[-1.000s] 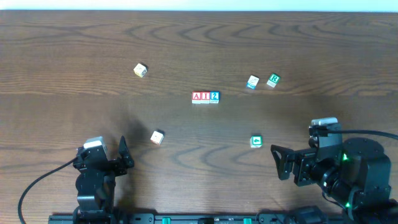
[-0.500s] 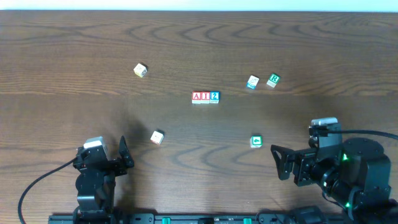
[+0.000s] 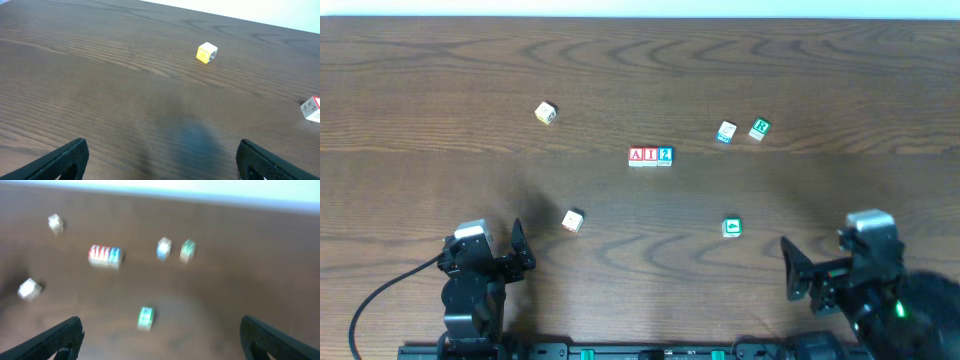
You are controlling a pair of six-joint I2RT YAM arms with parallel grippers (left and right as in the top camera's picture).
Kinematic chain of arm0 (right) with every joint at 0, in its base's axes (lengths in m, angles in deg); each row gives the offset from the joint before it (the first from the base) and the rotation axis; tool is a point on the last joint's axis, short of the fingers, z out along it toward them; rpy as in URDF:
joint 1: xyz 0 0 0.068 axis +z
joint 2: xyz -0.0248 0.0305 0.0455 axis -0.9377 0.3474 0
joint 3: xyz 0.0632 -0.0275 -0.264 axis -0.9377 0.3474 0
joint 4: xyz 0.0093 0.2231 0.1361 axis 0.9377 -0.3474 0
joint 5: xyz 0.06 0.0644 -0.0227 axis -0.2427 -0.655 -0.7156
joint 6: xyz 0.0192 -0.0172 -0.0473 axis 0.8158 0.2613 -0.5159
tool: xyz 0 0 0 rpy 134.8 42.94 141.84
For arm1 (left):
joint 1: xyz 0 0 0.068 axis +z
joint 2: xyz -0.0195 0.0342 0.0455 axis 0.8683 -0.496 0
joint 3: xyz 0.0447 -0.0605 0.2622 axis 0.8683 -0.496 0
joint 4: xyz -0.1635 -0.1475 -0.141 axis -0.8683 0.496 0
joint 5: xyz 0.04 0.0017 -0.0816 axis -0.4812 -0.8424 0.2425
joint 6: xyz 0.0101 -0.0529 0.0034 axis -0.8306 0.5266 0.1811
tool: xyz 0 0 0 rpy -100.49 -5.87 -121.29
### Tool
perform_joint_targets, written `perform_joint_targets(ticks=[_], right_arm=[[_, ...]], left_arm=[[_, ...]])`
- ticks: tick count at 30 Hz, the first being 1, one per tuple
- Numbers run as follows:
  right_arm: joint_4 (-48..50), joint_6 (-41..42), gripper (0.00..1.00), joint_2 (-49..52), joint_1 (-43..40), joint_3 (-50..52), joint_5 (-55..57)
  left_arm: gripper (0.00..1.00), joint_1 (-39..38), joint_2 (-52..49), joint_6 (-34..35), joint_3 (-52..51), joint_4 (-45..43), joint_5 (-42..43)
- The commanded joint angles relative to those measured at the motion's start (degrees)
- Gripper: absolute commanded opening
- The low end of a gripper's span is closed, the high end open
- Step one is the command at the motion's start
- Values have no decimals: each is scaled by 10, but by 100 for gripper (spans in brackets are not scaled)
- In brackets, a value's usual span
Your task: Spell out Ai2
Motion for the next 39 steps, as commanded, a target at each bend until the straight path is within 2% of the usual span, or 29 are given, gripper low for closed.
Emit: perform_joint_targets(ticks=[1, 3, 7, 15, 25, 39], right_arm=[[48, -54, 99, -57, -14, 73, 10], [92, -66, 99, -107, -26, 148, 10], [121, -64, 99, -164, -45, 250, 5], [142, -45, 99, -238, -62, 363, 6], [137, -21, 99, -237, -62, 462, 6], [148, -21, 99, -237, -62, 463, 6]], left_arm=[[95, 3, 5, -8, -12, -3, -6], [95, 3, 5, -8, -12, -3, -6], [95, 3, 5, -8, -12, -3, -6], [95, 3, 5, -8, -12, -3, -6], [95, 3, 5, -8, -12, -3, -6], [95, 3, 5, -8, -12, -3, -6]])
